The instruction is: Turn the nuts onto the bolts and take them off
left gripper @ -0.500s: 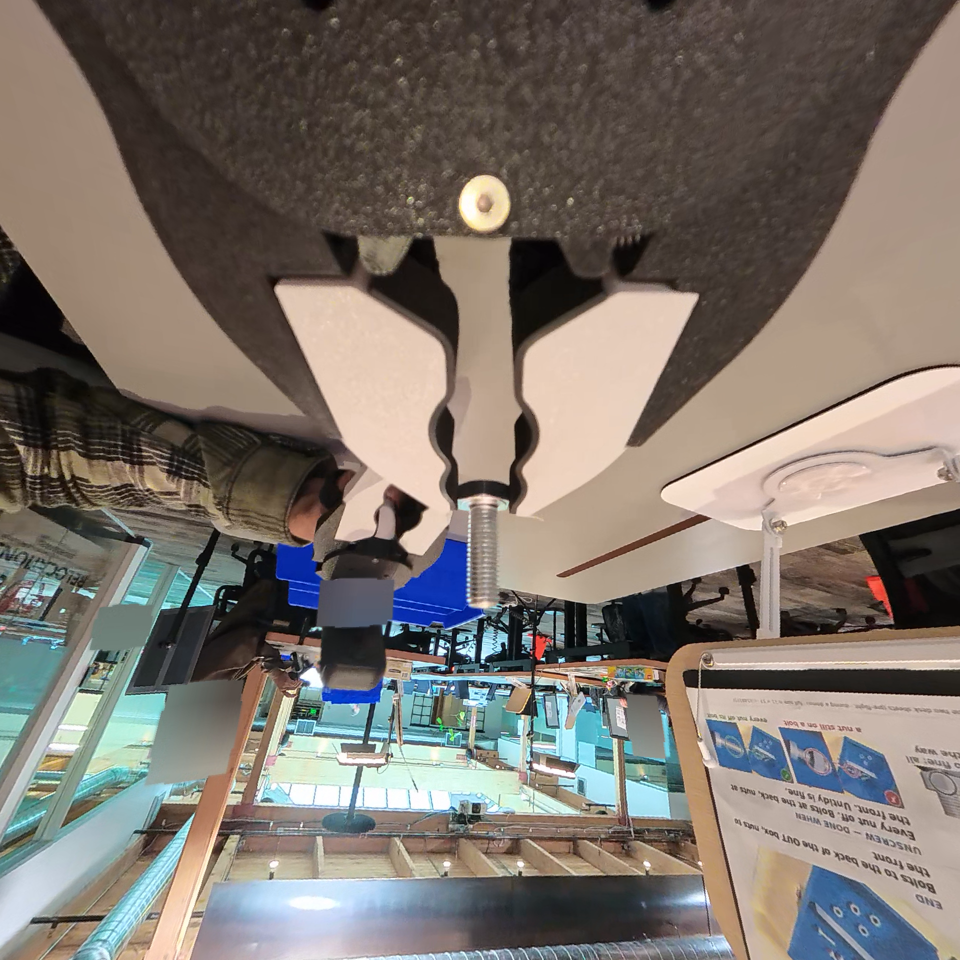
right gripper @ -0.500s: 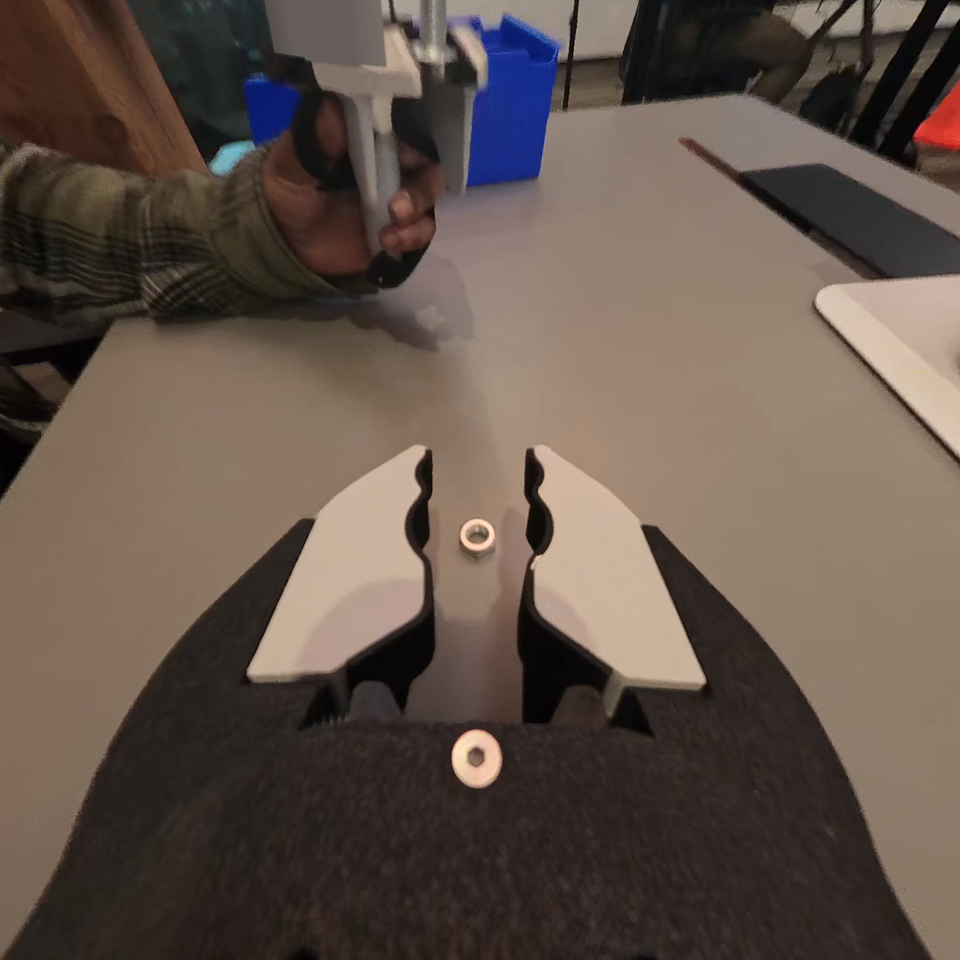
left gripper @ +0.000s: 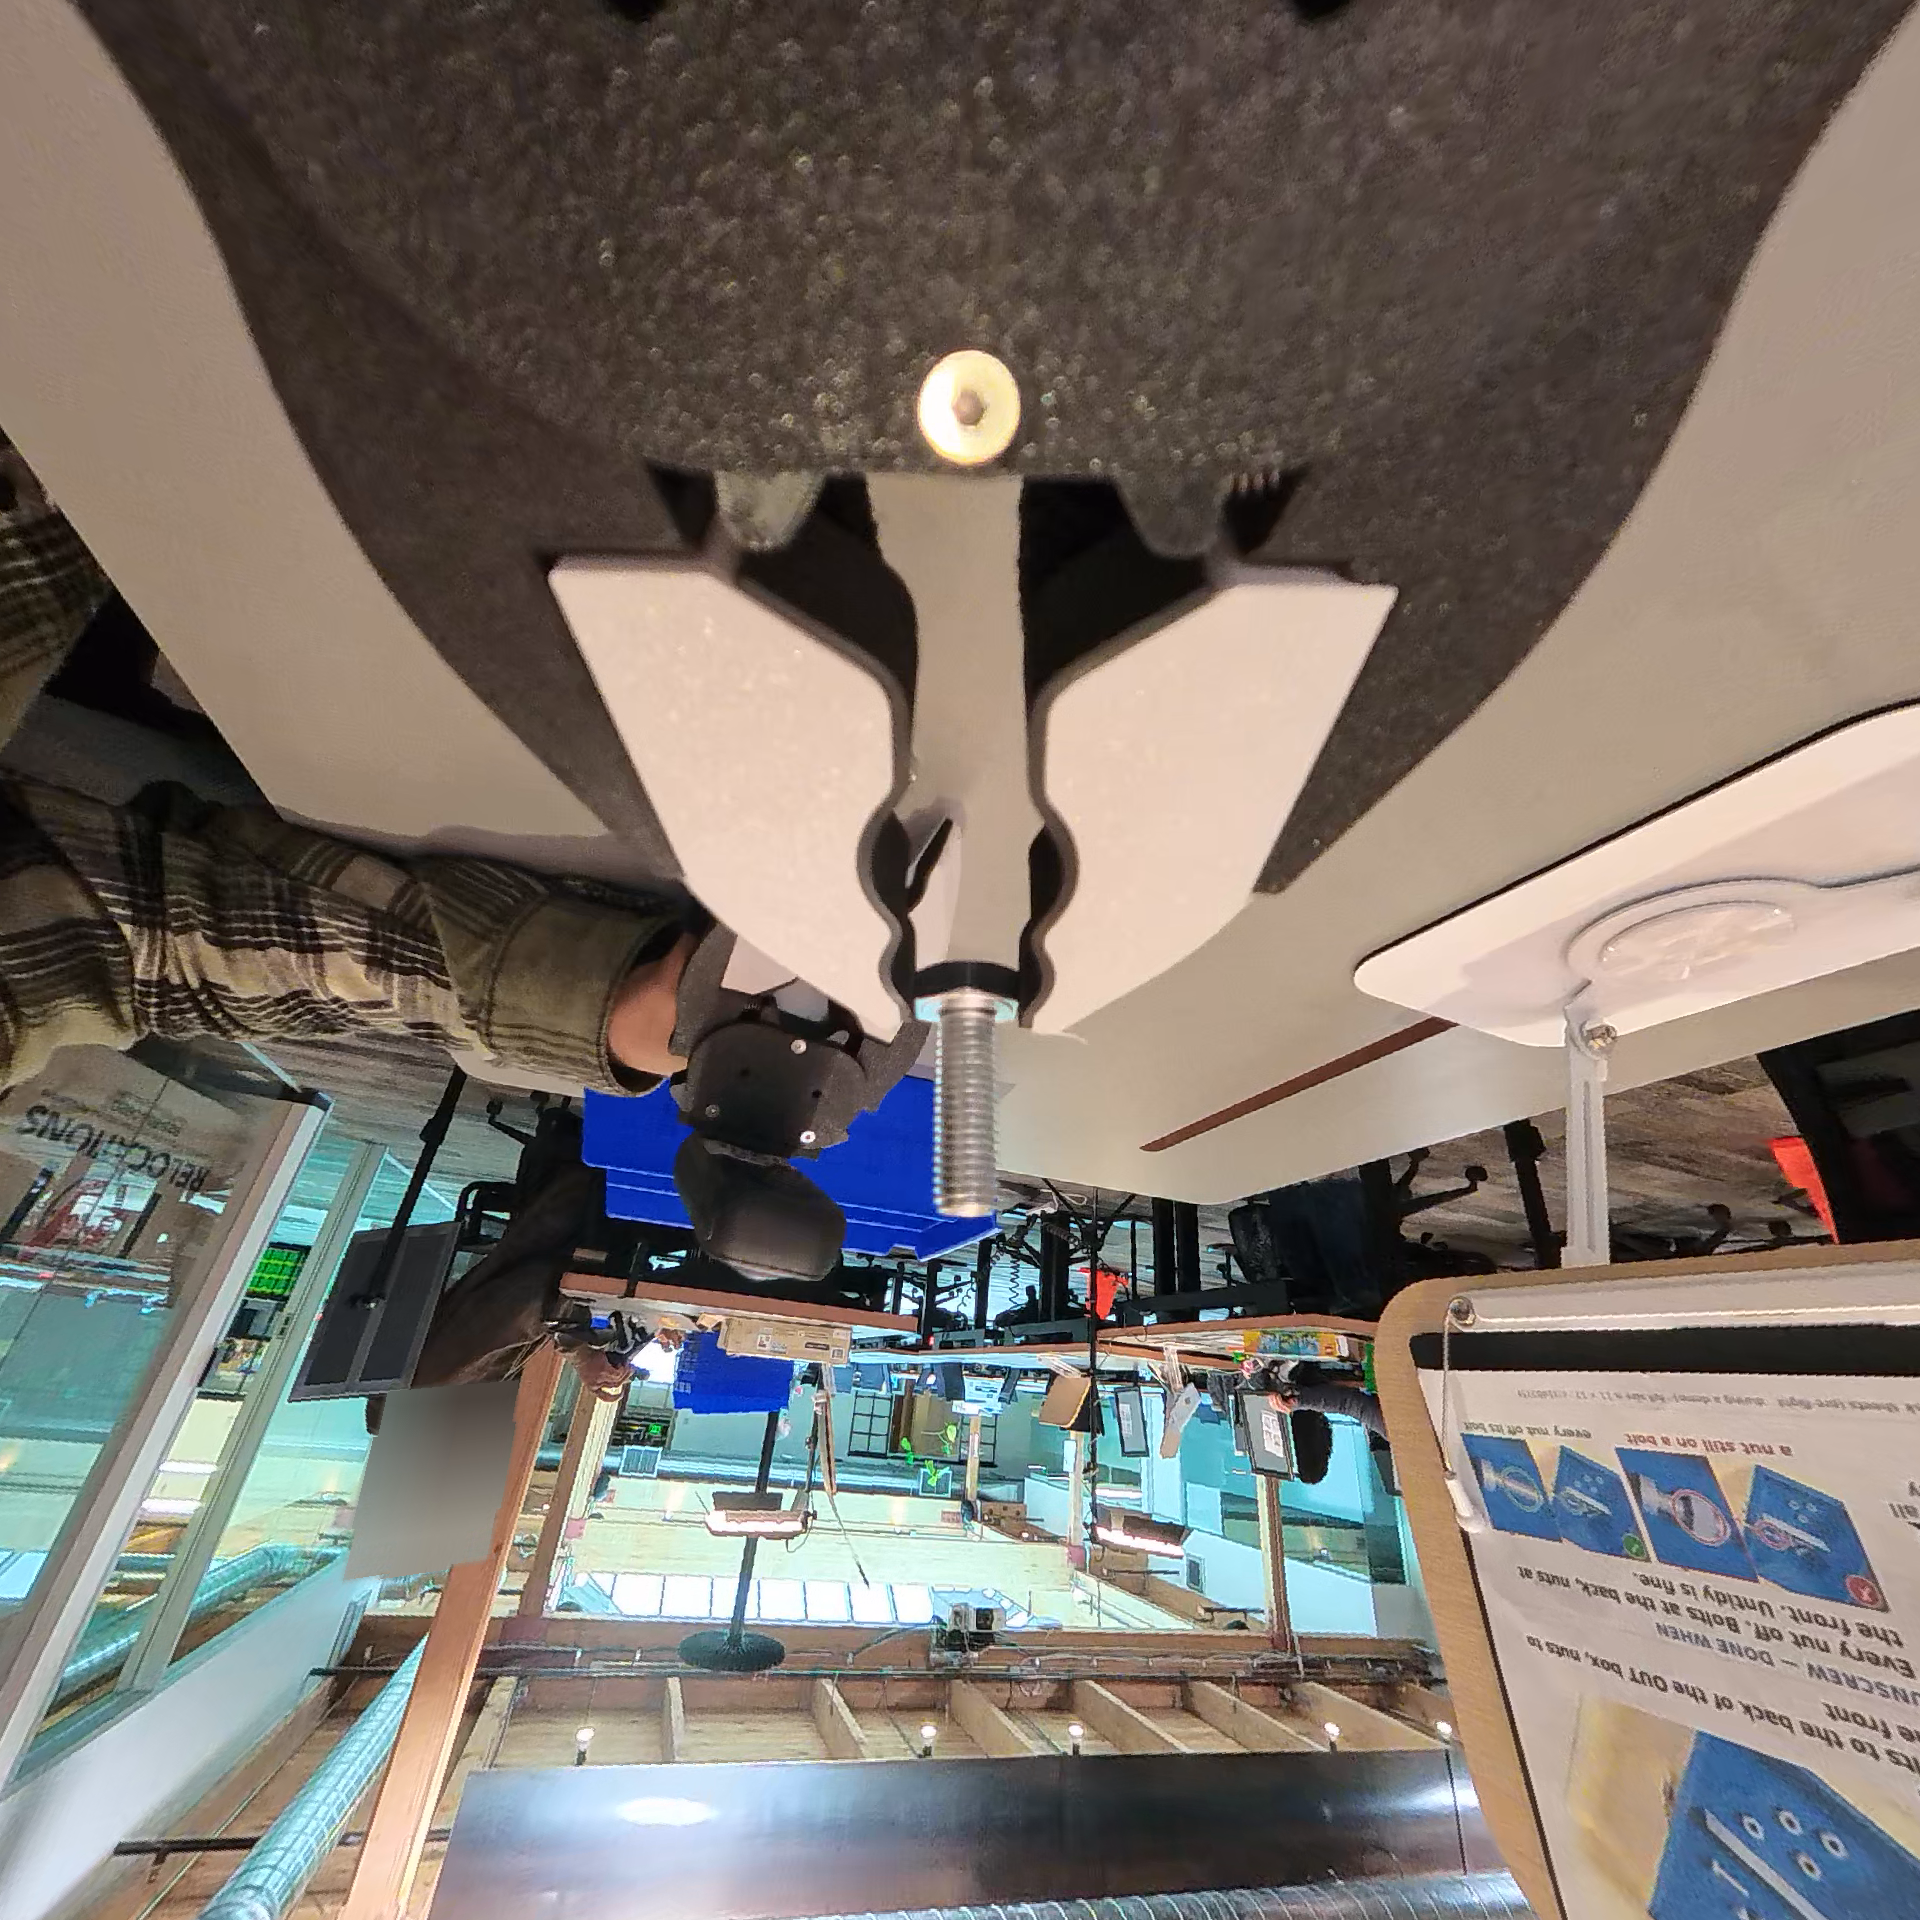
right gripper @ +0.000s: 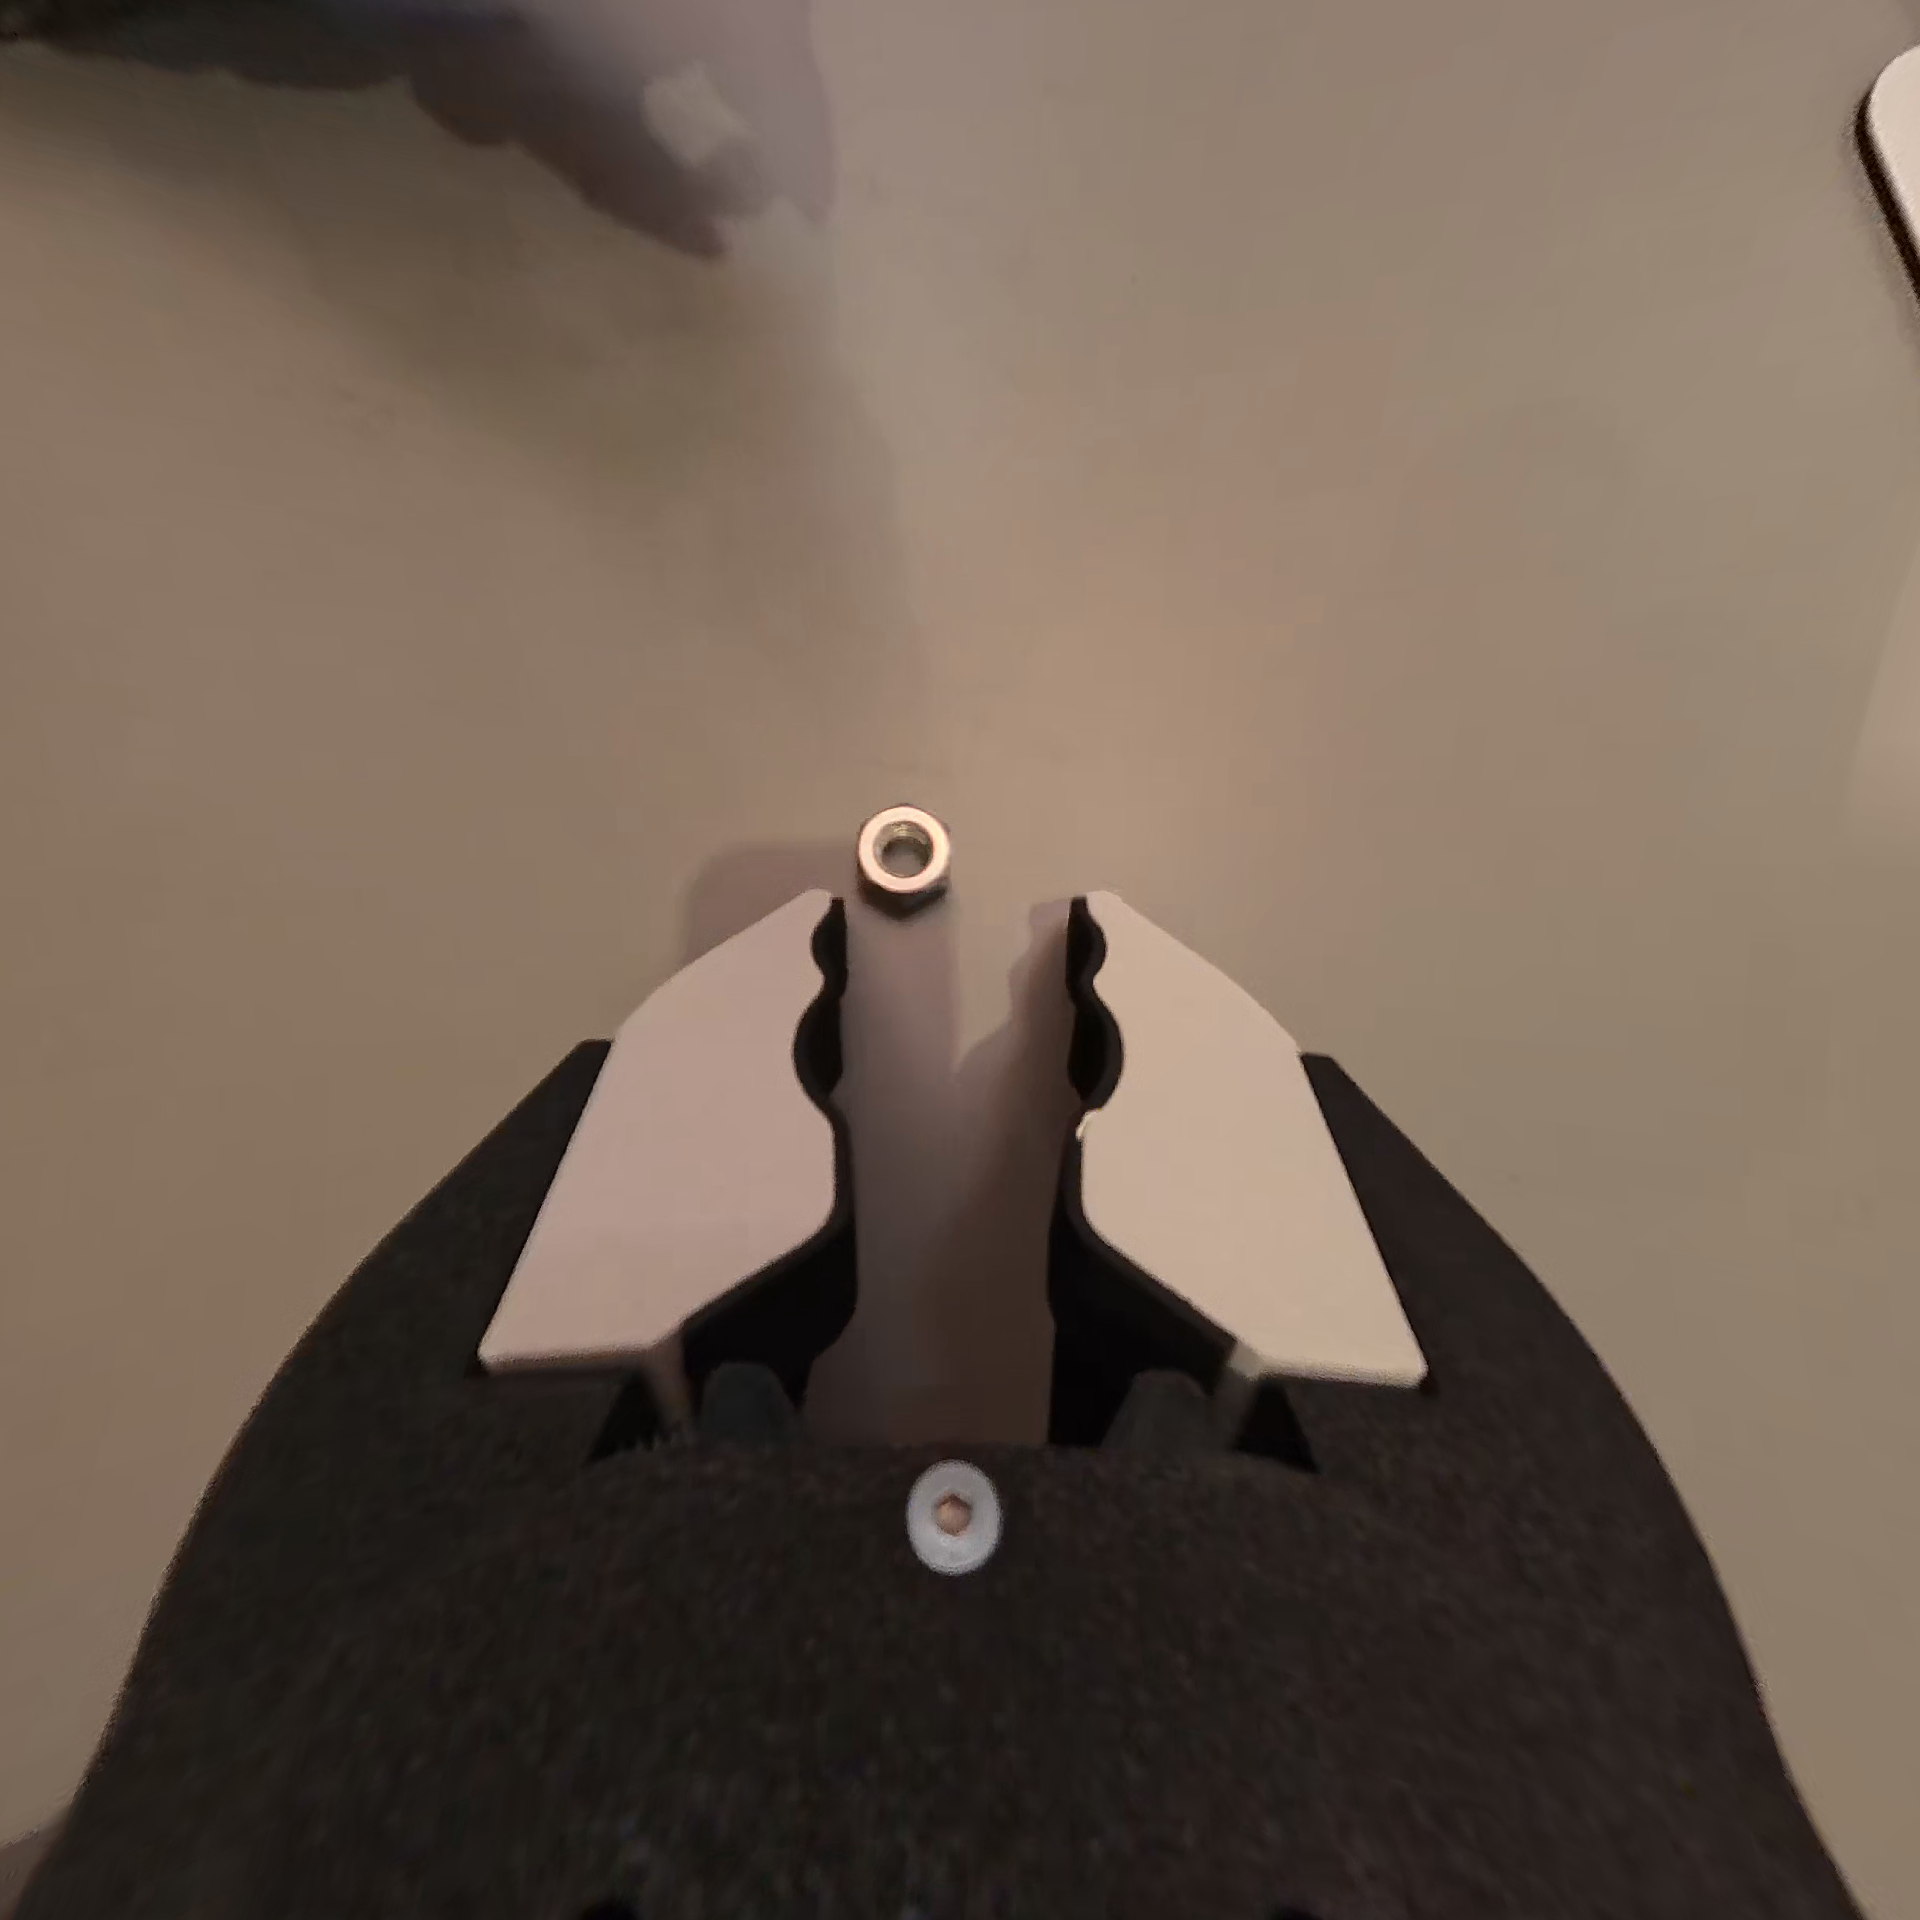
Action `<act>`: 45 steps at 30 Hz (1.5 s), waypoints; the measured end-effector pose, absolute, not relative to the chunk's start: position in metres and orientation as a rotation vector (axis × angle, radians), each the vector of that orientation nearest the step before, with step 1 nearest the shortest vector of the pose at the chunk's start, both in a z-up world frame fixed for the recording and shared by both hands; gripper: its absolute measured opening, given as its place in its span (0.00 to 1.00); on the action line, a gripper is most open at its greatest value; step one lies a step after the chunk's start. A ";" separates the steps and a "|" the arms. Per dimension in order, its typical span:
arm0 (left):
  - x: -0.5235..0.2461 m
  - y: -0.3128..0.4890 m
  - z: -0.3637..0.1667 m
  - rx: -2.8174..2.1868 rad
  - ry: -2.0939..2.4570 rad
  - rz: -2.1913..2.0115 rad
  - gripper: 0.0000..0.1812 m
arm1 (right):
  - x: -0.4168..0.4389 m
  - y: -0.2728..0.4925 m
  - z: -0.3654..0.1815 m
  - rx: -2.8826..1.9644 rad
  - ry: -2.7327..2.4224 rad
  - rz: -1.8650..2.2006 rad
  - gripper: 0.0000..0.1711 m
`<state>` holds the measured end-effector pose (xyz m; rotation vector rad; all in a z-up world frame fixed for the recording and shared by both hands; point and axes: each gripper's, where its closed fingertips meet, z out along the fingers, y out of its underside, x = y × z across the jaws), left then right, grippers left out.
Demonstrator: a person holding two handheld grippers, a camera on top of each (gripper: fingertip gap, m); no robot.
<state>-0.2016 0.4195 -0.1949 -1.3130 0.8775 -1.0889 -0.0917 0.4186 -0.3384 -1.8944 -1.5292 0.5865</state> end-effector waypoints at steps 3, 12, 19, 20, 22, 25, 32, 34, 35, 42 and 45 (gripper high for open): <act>-0.202 0.419 -0.194 -1.312 0.882 -1.089 0.10 | -0.092 0.418 -0.340 -1.901 -1.535 0.575 0.25; -0.198 0.417 -0.197 -1.320 0.905 -1.082 0.10 | -0.103 0.412 -0.338 -1.867 -1.556 0.585 0.25; -0.196 0.415 -0.198 -1.324 0.922 -1.077 0.10 | -0.106 0.410 -0.338 -1.860 -1.565 0.588 0.24; -0.196 0.415 -0.198 -1.322 0.924 -1.075 0.10 | -0.106 0.409 -0.338 -1.858 -1.568 0.590 0.23; -0.196 0.416 -0.198 -1.325 0.920 -1.078 0.10 | -0.106 0.409 -0.340 -1.868 -1.574 0.586 0.22; -0.195 0.416 -0.200 -1.333 0.920 -1.089 0.10 | -0.107 0.406 -0.341 -1.878 -1.582 0.606 0.18; -0.191 0.415 -0.205 -1.348 0.944 -1.077 0.10 | -0.110 0.405 -0.341 -1.913 -1.552 0.632 0.10; -0.190 0.416 -0.209 -1.360 0.952 -1.074 0.10 | -0.110 0.406 -0.336 -1.913 -1.518 0.655 0.10; -0.189 0.416 -0.210 -1.363 0.959 -1.069 0.10 | -0.111 0.406 -0.332 -1.904 -1.499 0.678 0.10; -0.186 0.414 -0.212 -1.358 0.985 -1.057 0.10 | -0.127 0.407 -0.271 -1.760 -1.349 0.824 0.10; -0.187 0.413 -0.209 -1.346 0.979 -1.070 0.10 | -0.146 0.404 -0.216 -1.656 -1.401 0.869 0.10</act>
